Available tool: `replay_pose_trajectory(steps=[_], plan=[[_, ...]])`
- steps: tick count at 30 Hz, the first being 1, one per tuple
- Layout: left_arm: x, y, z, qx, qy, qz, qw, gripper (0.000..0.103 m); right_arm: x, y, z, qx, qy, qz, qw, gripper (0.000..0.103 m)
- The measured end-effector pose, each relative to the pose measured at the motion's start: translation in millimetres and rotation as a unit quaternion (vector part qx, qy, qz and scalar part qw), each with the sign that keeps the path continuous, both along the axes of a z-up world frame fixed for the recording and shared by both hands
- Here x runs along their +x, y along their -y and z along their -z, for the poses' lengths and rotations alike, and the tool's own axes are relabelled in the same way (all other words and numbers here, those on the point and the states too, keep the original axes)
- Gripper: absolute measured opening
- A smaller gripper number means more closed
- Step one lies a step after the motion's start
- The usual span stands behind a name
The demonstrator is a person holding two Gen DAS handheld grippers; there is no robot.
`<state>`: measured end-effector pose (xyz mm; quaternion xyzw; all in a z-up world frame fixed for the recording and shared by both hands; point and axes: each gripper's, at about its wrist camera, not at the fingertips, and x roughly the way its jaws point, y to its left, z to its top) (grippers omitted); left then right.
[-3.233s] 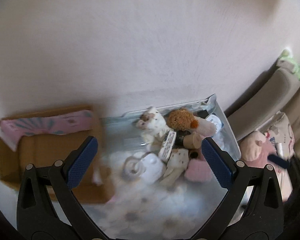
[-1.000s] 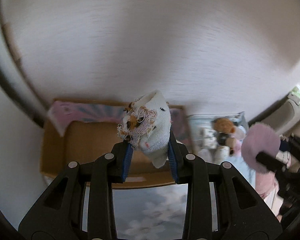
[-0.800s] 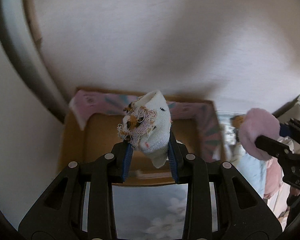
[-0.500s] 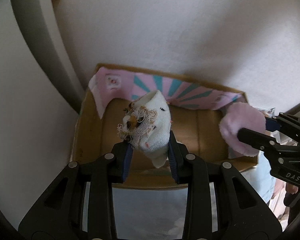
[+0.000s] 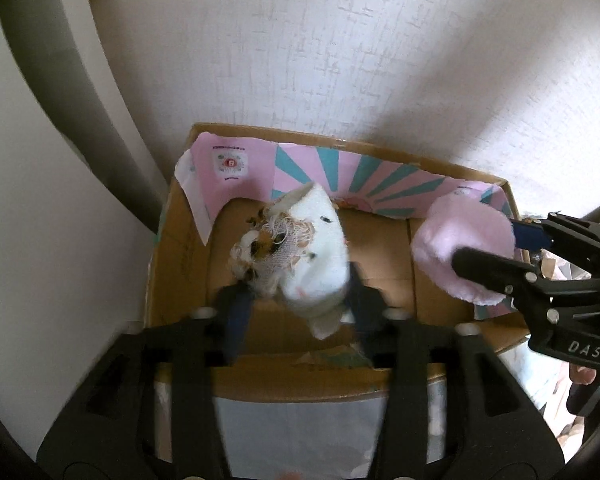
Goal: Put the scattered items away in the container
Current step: 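Carry both socks to the cardboard box and open both tools to drop them, then return both tools to the tray and grasp another white sock and pink sock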
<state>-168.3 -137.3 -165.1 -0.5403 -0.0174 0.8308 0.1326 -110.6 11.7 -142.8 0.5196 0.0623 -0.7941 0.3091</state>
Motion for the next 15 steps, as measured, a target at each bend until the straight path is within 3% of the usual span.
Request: replay_pose_trajectory(steps=[1, 2, 5, 15], plan=[[-1.2, 0.0, -0.3, 0.001, -0.001, -0.001, 1.0000, 0.085, -2.3, 0.3, 1.2, 0.001, 0.007, 0.001, 1.000, 0.050], [-1.8, 0.2, -0.3, 0.000, 0.001, 0.002, 1.0000, 0.100, -4.6, 0.8, 2.4, 0.008, 0.011, 0.004, 1.000, 0.058], [-3.5, 6.4, -2.7, -0.008, 0.001, -0.005, 1.0000, 0.101, -8.7, -1.4, 2.9, 0.025, 0.010, 0.012, 1.000, 0.070], [9.1, 9.0, -26.9, -0.025, -0.017, 0.003, 0.9995, 0.101, 2.8, -9.7, -8.6, 0.065, -0.009, 0.017, 0.998, 0.070]])
